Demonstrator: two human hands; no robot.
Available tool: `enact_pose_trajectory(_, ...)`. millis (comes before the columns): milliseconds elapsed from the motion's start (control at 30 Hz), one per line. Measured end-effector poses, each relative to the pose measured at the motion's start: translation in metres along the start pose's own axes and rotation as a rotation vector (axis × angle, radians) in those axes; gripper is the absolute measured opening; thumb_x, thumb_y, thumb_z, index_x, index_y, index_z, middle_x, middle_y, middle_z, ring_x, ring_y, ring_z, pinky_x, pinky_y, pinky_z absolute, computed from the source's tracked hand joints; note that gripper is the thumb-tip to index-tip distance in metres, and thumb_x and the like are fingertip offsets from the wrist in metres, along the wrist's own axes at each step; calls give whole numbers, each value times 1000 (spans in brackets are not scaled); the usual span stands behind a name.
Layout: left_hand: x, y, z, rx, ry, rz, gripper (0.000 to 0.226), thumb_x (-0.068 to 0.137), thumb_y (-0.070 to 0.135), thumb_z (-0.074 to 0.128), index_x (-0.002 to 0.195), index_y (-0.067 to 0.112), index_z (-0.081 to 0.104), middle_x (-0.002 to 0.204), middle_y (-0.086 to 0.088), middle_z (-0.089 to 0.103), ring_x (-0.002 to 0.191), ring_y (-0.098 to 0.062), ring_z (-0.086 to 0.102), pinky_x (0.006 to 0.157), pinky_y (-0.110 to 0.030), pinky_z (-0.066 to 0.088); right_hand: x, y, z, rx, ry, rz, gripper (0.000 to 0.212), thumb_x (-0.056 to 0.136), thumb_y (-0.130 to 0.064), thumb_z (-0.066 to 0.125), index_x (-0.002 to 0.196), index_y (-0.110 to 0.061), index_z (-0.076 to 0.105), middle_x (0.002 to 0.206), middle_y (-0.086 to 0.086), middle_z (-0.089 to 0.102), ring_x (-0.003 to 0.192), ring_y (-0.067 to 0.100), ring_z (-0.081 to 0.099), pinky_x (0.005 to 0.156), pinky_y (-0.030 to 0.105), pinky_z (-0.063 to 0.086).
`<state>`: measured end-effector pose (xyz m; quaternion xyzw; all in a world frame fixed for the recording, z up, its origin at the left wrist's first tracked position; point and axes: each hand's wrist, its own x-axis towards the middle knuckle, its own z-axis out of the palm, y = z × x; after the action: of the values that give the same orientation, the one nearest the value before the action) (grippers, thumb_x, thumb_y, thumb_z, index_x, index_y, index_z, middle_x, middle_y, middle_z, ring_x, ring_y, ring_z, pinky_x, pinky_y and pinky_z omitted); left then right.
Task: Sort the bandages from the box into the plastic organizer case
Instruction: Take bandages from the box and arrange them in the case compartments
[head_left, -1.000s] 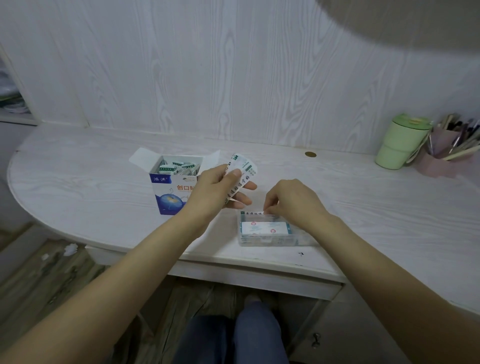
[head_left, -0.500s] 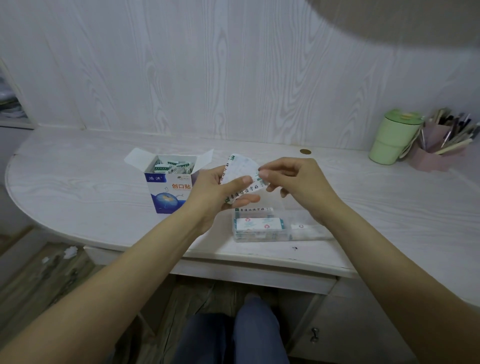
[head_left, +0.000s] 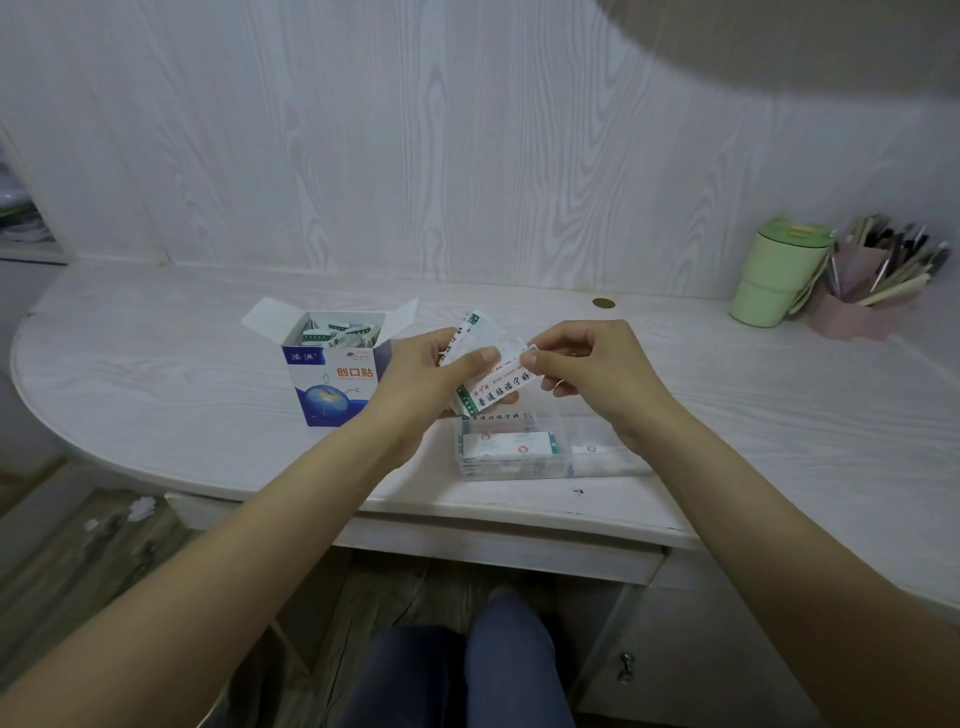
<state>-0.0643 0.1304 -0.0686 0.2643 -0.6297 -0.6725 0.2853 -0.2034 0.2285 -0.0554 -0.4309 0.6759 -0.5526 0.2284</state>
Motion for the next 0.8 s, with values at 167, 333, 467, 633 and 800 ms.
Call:
enact_pose_trajectory(167,-5,2,-4,172,55,79,16,96,15,52,108,5,55,91,-13,69,58,-24,70,46,-24,54,7,9,-3,6,132,5,6,83,-6,70,84,-11,71,59,-2,62,50,3,57,55,15,49)
enact_pose_trajectory(333,-7,3,-17,379,154,259,17,98,15,48,104,0,53,76,1,73,42,-18,60,38,-20,41,17,27,-2,-162,81,134,9,86,-7,66,81,-14,69,63,1,63,55,8,59,56,18,44)
enact_pose_trajectory(467,-8,5,-20,402,116,260,17,97,16,49,106,2,55,79,-1,74,45,-18,62,38,-21,42,17,31,11,-436,9,125,6,86,-11,65,84,-14,70,74,2,66,59,8,60,43,10,36)
enact_pose_trajectory(633,-7,5,-20,330,129,245,7,97,15,49,98,15,56,72,6,73,44,-15,62,43,-24,49,19,28,23,-635,-46,79,8,87,-12,65,86,-9,71,80,4,64,72,15,59,60,22,45)
enact_pose_trajectory(800,-8,2,-20,303,125,244,13,97,16,49,91,23,59,76,5,73,44,-13,60,44,-20,49,20,28,26,-771,-65,25,4,83,-11,67,82,-11,71,79,3,66,79,19,62,70,32,52)
